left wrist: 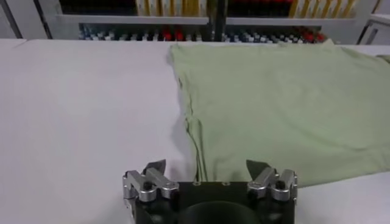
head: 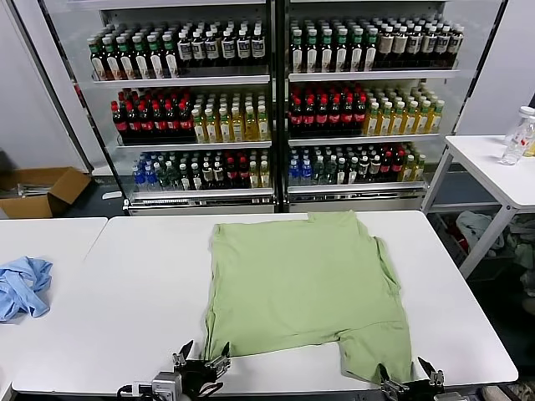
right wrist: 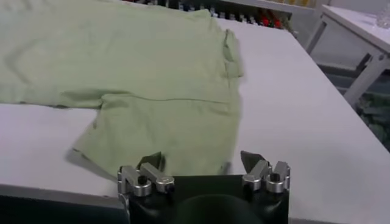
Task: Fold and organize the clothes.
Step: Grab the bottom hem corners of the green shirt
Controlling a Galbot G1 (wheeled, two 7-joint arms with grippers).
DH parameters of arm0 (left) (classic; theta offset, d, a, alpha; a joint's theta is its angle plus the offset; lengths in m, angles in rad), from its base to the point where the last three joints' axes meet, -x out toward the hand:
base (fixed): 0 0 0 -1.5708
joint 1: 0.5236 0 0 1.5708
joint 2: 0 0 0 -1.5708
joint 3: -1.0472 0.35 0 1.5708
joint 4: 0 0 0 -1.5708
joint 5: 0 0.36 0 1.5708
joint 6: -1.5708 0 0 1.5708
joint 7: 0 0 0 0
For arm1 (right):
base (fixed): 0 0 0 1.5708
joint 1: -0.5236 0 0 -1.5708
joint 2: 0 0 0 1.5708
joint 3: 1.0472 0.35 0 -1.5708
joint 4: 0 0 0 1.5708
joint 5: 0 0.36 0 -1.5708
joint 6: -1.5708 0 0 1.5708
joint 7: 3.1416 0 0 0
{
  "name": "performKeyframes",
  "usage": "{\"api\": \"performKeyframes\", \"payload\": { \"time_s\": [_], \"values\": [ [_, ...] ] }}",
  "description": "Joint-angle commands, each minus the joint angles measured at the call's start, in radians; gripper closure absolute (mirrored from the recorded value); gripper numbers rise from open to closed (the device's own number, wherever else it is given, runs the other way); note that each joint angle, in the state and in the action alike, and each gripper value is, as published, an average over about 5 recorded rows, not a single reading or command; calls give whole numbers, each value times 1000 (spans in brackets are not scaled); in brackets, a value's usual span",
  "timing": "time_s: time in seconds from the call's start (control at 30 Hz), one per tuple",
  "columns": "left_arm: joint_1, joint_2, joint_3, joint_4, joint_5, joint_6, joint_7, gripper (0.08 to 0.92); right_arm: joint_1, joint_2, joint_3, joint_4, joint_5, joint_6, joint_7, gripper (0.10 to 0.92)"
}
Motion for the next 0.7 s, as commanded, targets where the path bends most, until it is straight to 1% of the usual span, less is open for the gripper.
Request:
{"api": "performKeyframes", "payload": {
  "time_s": [0.03, 0.27, 0.5, 0.6, 0.7],
  "values": [
    [2, 3, 17, 27, -30, 10, -2, 412, -9, 3, 0, -9, 44, -17, -4, 451],
    [1, 5, 3, 27, -96, 9, 10, 611, -1, 3, 8, -1, 66, -6, -2, 659],
    [0, 14, -42, -22, -162, -30, 35, 810, 18, -10, 27, 21, 65, 59, -11, 863],
    [0, 21, -72, -44, -200, -46, 41, 884, 30, -19, 46, 27, 80, 80, -14, 917],
    [-1, 30, -96, -60, -233, -54, 43, 913, 43, -24, 68, 34, 109, 98, -14, 920]
  ]
}}
